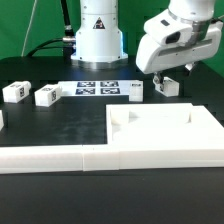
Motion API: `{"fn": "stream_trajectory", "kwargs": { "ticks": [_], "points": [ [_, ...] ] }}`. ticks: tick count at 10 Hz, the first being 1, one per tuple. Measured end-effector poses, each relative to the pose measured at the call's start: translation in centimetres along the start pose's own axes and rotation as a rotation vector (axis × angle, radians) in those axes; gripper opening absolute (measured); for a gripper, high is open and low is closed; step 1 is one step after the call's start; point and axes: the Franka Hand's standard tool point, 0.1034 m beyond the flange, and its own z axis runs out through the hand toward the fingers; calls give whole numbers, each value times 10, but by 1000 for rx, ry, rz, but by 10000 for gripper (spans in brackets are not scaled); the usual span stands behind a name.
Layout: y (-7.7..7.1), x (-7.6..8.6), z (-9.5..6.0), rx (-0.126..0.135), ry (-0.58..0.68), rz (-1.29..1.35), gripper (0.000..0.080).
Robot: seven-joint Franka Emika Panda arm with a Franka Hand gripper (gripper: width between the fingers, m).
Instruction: Assemble one leg
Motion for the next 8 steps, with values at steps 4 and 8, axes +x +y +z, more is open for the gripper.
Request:
{"fn": "stream_trajectory", "kwargs": {
  "ticks": [4, 8],
  "points": [
    [9, -4, 7, 15, -345, -4, 649],
    [11, -2, 18, 17, -506, -18, 649]
  ]
}}
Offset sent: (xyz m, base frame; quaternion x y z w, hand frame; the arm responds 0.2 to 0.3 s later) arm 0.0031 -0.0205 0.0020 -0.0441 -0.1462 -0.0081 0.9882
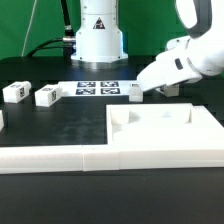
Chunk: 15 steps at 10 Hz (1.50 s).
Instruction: Assemble one leg
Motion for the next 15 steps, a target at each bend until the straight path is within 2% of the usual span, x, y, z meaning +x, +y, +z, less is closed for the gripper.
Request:
{"fn": "stream_trajectory", "kwargs": {
  "ticks": [4, 5, 6, 7, 8, 13, 14, 15],
  "points": [
    [-2, 4, 2, -1, 14, -5, 649],
    [-3, 5, 2, -2, 14, -7, 552],
    [-3, 5, 2, -1, 14, -6, 552],
    [-3, 5, 2, 0, 14, -6, 370],
    [-3, 4, 2, 0, 13, -6, 288],
    [-3, 4, 2, 0, 13, -6, 288],
    [-4, 1, 0, 5, 4, -4, 288],
    [-5, -8, -11, 10, -6, -1, 289]
  ]
}}
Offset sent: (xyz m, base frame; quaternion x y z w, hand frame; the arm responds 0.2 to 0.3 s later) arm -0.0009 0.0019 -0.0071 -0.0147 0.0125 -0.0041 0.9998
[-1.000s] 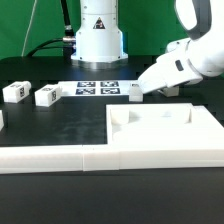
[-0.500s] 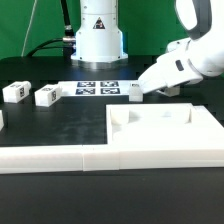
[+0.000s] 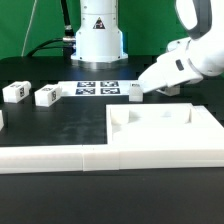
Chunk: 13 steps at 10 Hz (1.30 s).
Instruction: Assemble one leg
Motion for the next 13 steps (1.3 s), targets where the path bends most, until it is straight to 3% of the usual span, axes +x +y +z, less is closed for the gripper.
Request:
{"fn": "stream_trajectory", "kwargs": {
  "ticks": [2, 3, 6, 7, 11, 13],
  "points": [
    [-3, -16, -17, 10, -14, 7, 290],
    [-6, -21, -25, 42, -13, 16, 290],
    [-4, -11, -25, 40, 54, 19, 290],
    [0, -1, -32, 32, 180, 26, 290],
    [37, 2, -72, 7, 498, -37, 290],
    [50, -6, -86, -11, 616, -29, 290]
  ]
}}
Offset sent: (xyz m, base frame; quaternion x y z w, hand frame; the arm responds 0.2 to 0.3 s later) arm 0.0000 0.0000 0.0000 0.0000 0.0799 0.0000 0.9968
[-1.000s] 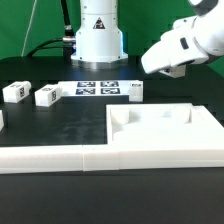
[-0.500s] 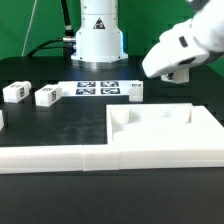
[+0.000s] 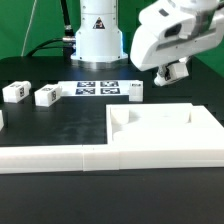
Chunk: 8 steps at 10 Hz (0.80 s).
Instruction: Assemble one leg
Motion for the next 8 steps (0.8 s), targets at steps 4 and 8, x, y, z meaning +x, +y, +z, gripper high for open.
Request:
{"fn": "stream_trajectory", "kwargs": {
  "ticks": [4, 8],
  "points": [
    [13, 9, -1, -56, 322, 4, 290],
    [49, 16, -32, -101, 486, -22, 290]
  ]
}}
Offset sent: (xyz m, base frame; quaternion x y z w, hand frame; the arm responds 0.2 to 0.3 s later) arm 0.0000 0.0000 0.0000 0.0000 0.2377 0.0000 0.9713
